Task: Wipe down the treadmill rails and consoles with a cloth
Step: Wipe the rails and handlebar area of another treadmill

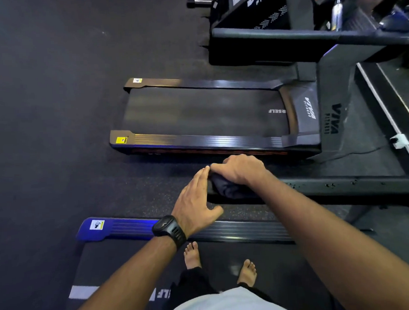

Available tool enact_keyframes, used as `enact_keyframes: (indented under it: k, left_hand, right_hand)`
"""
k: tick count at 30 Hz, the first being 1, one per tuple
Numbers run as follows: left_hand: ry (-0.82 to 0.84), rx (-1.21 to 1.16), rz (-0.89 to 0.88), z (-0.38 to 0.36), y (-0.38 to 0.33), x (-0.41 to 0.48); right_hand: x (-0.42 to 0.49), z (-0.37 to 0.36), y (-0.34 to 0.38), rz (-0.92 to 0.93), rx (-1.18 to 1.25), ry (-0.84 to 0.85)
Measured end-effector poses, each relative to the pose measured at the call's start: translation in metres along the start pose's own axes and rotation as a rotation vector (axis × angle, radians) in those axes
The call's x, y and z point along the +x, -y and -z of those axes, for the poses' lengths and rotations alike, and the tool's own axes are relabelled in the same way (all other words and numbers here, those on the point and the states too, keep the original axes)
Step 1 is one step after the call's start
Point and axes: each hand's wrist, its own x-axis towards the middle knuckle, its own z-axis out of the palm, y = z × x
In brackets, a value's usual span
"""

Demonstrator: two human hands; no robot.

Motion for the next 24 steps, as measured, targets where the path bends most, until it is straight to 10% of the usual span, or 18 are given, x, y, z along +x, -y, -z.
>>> enact_keyframes:
  k: [6, 13, 19, 24]
  left_hand:
    - [0.017, -0.016, 0.027, 0.000, 0.000, -0.003]
    - [-0.002, 0.009, 0.036, 0.000, -0.005, -0.003]
    - [-0.014, 0.002, 0.059, -0.003, -0.002, -0.005]
    - [-0.023, -0.003, 0.067, -0.003, -0.002, -0.003]
  right_hand:
    - [-0.046, -0.037, -0.008, 0.163, -0.085, -0.388]
    - [0.006, 0.004, -0.006, 0.002, 0.053, 0.040]
    - [-0.049, -0.037, -0.008, 0.170, -0.072, -0.403]
    - [-0.006, -0.004, 0.001, 0.056, 0.037, -0.014]
